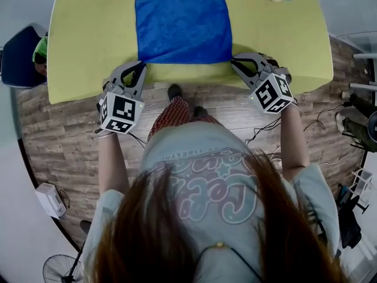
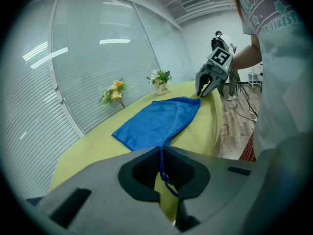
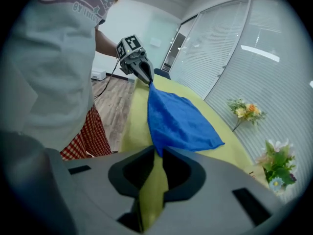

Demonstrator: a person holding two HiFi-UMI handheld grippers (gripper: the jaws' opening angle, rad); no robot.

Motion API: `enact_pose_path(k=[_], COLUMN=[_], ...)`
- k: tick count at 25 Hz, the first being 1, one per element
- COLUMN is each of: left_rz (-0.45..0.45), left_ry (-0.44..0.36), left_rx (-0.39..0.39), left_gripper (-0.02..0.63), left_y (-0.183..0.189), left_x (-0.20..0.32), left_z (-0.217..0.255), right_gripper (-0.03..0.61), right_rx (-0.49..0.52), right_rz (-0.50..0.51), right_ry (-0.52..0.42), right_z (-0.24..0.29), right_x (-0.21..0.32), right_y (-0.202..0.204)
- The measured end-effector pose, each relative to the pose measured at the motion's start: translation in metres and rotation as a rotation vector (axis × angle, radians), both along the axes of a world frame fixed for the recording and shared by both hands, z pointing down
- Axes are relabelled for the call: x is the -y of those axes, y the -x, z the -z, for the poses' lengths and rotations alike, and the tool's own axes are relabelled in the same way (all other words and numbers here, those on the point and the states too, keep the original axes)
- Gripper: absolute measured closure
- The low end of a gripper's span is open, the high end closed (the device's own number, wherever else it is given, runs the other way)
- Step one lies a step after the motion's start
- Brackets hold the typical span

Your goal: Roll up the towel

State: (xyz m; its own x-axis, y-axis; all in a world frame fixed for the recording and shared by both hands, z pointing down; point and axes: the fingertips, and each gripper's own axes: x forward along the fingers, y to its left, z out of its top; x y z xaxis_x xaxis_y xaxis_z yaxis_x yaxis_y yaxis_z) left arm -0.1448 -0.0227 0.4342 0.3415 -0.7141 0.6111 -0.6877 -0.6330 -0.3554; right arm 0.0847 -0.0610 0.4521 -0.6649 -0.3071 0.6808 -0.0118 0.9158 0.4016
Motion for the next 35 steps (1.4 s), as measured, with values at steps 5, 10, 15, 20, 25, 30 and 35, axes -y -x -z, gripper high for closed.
enact_pose_path(k=[5,10,15,20,25,30,35], left_rz=[-0.002,-0.008,-0.009,-0.004,-0.05,-0.142,-0.13], left_ry=[-0.003,-0.003,-0.004,-0.002,0.006,0.048,0.051], left_rx=[0.002,0.007,0.007,0.007,0.001,0.022,0.014], left_gripper=[0.594,0.594,0.594,0.594,0.594,0.594,0.594], left_y=[0.0,0.002,0.0,-0.001,-0.006,-0.018,-0.015], left_x=[0.001,0.0,0.005,0.007,-0.003,-0.019,-0.016], left_z=[0.001,0.003,0.002,0.001,0.001,-0.004,0.003], right_gripper=[0.468,0.568,0.5,0.563,0.565,0.564,0.563], right_rx=[-0.031,-0.014,-0.048,-0.02,0.053,0.145,0.176], right_rz=[0.062,0.059,0.102,0.091,0.03,-0.06,-0.087], right_ry=[0.026,0.088,0.116,0.131,0.151,0.194,0.197], right_z=[-0.006,-0.002,-0.008,-0.01,0.004,0.011,0.014], right_x=[-0.001,0.005,0.006,0.008,0.002,0.002,0.01], right_y=[0.004,0.006,0.007,0.005,-0.008,-0.023,-0.021])
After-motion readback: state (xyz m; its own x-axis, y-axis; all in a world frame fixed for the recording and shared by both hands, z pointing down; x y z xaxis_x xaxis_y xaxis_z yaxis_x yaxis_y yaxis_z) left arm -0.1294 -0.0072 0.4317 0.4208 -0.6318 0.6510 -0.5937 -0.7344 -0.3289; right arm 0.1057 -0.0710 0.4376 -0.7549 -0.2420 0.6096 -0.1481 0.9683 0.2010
